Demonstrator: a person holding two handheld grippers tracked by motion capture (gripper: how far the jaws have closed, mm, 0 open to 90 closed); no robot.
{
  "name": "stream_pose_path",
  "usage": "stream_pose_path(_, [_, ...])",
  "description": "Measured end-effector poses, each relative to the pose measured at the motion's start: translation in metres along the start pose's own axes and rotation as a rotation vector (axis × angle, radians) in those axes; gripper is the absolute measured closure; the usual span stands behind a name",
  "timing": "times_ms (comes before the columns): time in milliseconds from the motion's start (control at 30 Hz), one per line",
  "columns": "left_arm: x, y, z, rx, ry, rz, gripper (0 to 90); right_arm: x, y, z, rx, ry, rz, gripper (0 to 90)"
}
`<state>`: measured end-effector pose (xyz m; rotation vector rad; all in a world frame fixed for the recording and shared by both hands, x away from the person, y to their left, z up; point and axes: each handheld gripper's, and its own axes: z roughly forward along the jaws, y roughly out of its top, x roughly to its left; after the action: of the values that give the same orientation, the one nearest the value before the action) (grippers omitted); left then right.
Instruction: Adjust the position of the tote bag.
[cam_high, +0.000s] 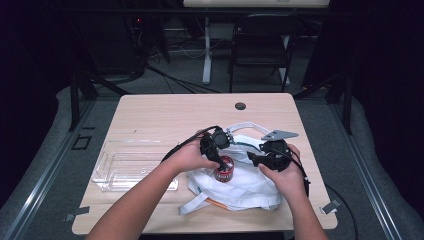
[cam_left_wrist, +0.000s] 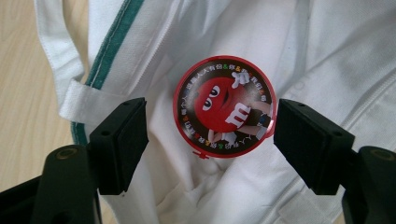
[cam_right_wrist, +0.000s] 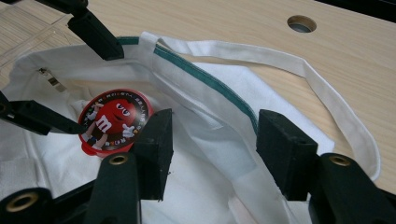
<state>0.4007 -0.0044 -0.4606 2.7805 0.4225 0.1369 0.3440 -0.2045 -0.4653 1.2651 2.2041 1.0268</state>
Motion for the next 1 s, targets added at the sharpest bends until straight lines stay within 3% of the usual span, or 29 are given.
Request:
stream_pose_path(333, [-0.003, 0.005, 0.011, 0.021, -0.021, 0.014, 22.8, 0.000, 0.000, 0.000, -0.017, -0.020, -0.013, 37.3])
stream_pose_path(1000, [-0.004, 0.008, 0.034, 0.079, -0.023, 0.037, 19.7, 0.000, 0.000, 0.000, -0.015, -0.021, -0.009, 35.0])
